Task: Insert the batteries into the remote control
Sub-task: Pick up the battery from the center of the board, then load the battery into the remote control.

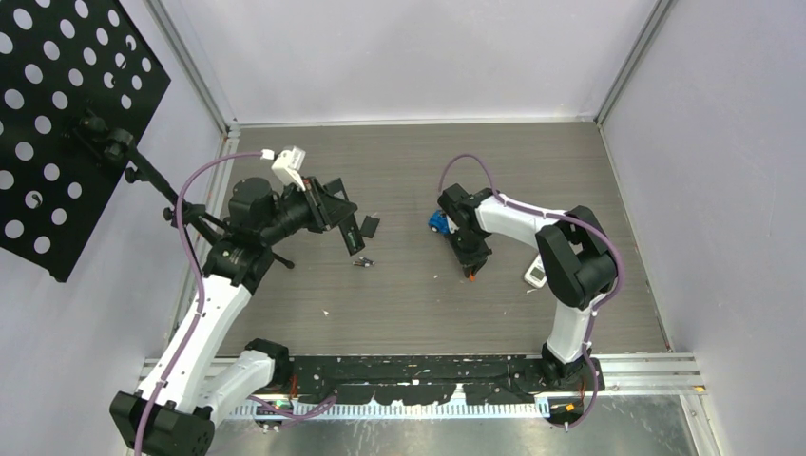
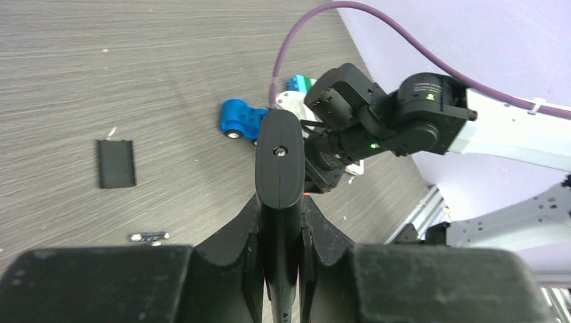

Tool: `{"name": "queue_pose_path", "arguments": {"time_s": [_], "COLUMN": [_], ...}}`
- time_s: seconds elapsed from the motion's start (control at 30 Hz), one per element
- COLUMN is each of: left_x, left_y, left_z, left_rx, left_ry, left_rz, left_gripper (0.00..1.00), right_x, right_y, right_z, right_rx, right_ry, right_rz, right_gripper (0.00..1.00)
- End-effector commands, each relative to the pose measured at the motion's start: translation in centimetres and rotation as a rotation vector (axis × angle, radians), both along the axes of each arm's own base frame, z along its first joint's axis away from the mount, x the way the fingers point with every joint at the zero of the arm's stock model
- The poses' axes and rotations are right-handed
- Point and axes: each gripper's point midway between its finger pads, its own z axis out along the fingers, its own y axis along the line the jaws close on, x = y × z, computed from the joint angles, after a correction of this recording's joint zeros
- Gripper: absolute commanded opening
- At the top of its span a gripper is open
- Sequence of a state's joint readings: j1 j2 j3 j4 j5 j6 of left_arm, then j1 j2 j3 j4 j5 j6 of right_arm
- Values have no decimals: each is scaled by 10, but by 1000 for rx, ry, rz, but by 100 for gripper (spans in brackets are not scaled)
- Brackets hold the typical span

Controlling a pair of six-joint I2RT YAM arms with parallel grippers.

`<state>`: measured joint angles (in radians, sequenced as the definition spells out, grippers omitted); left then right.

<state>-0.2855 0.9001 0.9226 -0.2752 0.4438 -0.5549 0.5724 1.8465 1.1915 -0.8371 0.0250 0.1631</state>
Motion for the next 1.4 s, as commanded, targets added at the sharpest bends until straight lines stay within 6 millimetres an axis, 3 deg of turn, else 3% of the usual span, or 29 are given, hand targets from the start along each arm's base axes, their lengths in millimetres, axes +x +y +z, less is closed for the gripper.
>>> {"name": "queue_pose_path", "arguments": {"time_s": [0.0, 0.2, 0.33, 0.53, 0.63, 0.73, 1.0, 1.37], "left_x": [-7, -9, -1, 12, 18, 21, 19, 15], "left_y": [-21, -47, -60, -83, -90, -94, -96, -96], "left_z": [20, 22, 4, -25, -33, -40, -50, -54], "left_rx": [-93, -311, -382, -378, -401, -417, -409, -409], "left_ry": [-65, 2, 93, 207, 243, 275, 318, 330], "left_rz": [-138, -257, -249, -226, -228, -233, -238, -248], "left_gripper": [0, 0, 0, 0, 0, 0, 0, 0], "right_x": [10, 17, 11, -16, -35, -42, -29, -24], "right_y": [-5, 40, 63, 103, 126, 141, 153, 153], "right_z": [-6, 60, 120, 194, 217, 225, 226, 209], "right_rx": [-35, 298, 525, 849, 905, 872, 743, 621], "right_ry": [-40, -232, -367, -376, -368, -397, -513, -465], "right_rz": [-72, -25, -14, 22, 85, 108, 135, 157], "right_gripper": [10, 8, 8, 8, 8, 8, 9, 18]}}
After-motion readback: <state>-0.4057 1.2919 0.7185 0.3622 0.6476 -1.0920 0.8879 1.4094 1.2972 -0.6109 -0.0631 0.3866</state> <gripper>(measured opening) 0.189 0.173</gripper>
